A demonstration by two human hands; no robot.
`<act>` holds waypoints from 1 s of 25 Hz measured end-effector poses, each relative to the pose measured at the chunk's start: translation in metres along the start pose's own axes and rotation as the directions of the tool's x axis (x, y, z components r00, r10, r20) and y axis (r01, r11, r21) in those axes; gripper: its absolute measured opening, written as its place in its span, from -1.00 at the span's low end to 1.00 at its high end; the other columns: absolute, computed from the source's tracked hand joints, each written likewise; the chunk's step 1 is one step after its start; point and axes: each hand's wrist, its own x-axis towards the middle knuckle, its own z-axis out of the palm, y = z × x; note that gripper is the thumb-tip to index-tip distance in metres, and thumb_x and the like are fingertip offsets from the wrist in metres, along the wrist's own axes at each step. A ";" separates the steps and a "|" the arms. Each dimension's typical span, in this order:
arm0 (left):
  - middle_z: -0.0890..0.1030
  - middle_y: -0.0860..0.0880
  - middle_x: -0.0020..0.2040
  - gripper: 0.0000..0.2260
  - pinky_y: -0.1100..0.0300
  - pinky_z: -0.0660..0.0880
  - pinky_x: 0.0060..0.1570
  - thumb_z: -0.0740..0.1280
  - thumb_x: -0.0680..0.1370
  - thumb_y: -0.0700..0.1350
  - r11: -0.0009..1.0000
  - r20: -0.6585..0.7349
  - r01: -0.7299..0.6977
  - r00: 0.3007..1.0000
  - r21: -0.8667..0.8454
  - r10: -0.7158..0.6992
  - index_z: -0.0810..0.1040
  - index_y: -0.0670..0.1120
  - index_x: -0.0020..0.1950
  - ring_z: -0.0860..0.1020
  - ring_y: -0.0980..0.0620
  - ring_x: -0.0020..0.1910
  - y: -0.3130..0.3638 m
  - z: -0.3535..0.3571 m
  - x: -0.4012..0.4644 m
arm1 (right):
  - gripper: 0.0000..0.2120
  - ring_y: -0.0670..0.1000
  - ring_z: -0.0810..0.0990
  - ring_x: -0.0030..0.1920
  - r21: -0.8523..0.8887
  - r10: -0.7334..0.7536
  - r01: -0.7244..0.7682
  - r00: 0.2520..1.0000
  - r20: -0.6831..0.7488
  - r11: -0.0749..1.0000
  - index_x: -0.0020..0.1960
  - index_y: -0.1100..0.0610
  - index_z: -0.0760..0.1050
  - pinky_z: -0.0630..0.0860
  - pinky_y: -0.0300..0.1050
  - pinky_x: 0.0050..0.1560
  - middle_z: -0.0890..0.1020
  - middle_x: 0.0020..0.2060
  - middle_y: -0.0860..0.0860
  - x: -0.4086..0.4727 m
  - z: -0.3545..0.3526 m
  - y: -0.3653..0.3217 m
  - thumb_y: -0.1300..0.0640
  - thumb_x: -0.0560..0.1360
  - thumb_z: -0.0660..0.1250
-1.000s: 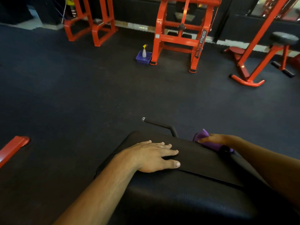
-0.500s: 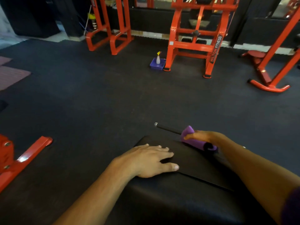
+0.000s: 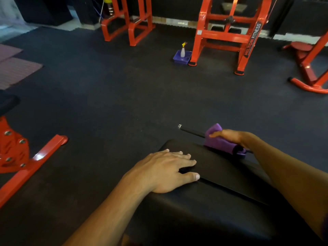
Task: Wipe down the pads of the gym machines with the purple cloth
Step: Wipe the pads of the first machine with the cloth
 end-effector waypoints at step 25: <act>0.15 0.21 0.66 -0.43 -0.05 0.03 0.60 0.06 0.66 0.37 1.000 0.046 -0.026 0.999 0.001 0.026 0.20 0.21 0.64 0.07 0.16 0.64 -0.001 -0.003 0.007 | -0.43 0.13 0.48 0.06 -0.263 0.072 -0.073 0.997 -0.014 0.962 0.29 0.02 0.35 0.43 -0.05 -0.01 0.45 0.26 0.14 0.005 0.063 -0.081 -0.29 0.42 0.31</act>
